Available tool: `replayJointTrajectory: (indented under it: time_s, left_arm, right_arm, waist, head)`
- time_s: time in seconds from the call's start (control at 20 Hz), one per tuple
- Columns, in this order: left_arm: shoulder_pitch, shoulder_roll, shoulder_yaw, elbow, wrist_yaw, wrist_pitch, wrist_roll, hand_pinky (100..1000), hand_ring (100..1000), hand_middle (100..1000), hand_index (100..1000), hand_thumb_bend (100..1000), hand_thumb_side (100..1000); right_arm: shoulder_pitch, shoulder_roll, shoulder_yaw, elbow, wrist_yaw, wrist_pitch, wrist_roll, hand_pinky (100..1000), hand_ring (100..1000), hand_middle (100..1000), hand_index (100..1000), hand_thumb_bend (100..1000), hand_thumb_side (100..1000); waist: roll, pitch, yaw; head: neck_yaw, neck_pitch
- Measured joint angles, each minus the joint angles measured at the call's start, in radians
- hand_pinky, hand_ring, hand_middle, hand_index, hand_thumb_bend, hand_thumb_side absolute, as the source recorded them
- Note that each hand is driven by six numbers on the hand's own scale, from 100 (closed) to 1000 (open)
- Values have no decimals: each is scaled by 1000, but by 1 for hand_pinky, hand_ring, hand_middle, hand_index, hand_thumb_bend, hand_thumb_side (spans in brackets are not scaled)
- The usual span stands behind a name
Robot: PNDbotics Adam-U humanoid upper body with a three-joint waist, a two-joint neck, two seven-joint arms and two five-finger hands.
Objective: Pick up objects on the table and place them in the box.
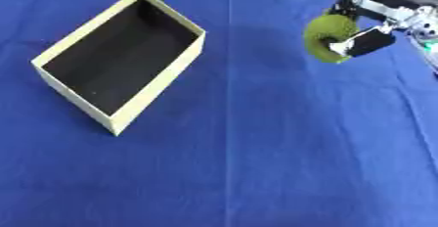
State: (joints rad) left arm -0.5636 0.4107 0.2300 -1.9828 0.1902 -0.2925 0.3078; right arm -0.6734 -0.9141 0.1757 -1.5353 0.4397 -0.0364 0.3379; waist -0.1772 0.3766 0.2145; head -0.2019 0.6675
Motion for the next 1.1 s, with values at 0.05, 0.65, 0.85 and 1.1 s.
replayJointTrajectory:
  time_s: [0.05,0.65,0.85,1.1]
  left_arm:
    - [0,0,0,0,0,0,0,639,693,577,649,100,392]
    - [-2,-5,-13,0,1,1,-1,640,694,578,649,100,380]
    - [-12,-13,-19,0,3,-1,-6,640,695,580,650,100,369]
    - [-38,-27,-34,0,7,-5,-17,641,696,581,651,100,356]
  right_arm:
    - [-3,-3,-3,-29,0,5,-10,551,480,464,611,279,212]
    - [-223,71,61,-244,-20,31,16,560,484,481,625,222,129]
    - [-327,195,107,-244,-9,18,56,562,477,482,625,140,100]
    - [-410,324,153,-178,15,-4,85,568,480,484,628,100,100]
  waist:
    - [-1,-2,0]
    - [-11,-27,12]
    - [-11,-29,30]
    - [-22,-29,66]
  head:
    - [1,0]
    - [-7,18]
    - [-26,20]
    - [-56,27]
